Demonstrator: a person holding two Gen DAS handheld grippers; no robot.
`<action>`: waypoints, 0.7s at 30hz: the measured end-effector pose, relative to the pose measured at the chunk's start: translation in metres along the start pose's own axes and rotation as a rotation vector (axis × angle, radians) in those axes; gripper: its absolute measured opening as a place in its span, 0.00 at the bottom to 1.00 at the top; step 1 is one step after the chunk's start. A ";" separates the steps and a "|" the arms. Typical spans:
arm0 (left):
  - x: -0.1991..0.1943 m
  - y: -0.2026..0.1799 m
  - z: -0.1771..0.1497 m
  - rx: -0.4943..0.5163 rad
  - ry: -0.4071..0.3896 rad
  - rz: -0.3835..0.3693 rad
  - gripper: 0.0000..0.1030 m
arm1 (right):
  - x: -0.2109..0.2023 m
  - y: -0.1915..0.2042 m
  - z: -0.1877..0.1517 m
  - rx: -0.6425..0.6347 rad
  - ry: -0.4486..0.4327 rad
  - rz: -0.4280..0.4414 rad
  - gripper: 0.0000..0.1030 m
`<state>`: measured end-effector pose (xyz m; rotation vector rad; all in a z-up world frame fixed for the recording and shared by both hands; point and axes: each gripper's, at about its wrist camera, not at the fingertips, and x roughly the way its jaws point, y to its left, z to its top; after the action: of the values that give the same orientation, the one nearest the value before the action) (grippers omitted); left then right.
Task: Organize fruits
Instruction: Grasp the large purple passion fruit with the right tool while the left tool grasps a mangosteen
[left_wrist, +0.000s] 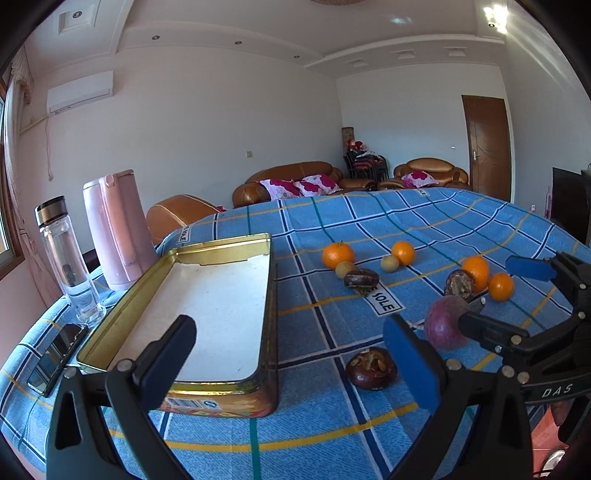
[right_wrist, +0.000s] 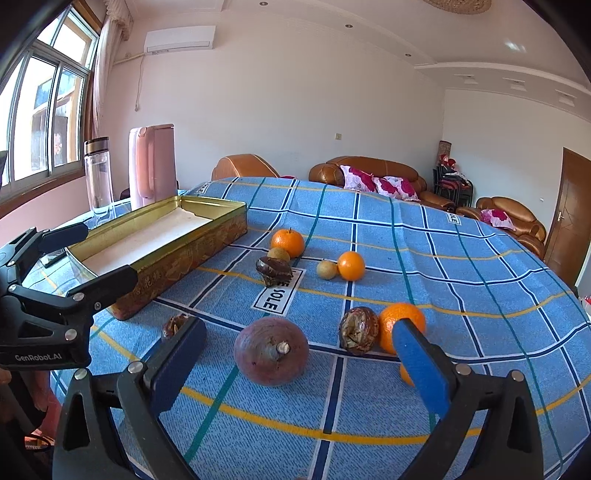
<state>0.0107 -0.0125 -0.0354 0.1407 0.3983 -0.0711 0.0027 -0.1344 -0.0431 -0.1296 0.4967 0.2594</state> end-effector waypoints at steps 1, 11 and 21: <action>0.001 -0.002 -0.001 0.002 0.001 -0.009 0.97 | 0.002 0.000 -0.002 -0.003 0.009 0.002 0.95; 0.007 -0.013 -0.006 0.019 0.030 -0.058 0.85 | 0.031 0.005 -0.008 -0.017 0.120 0.078 0.67; 0.007 -0.026 -0.008 0.052 0.044 -0.095 0.82 | 0.028 0.003 -0.011 -0.003 0.119 0.120 0.54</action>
<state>0.0117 -0.0377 -0.0485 0.1750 0.4471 -0.1720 0.0212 -0.1275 -0.0663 -0.1189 0.6233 0.3717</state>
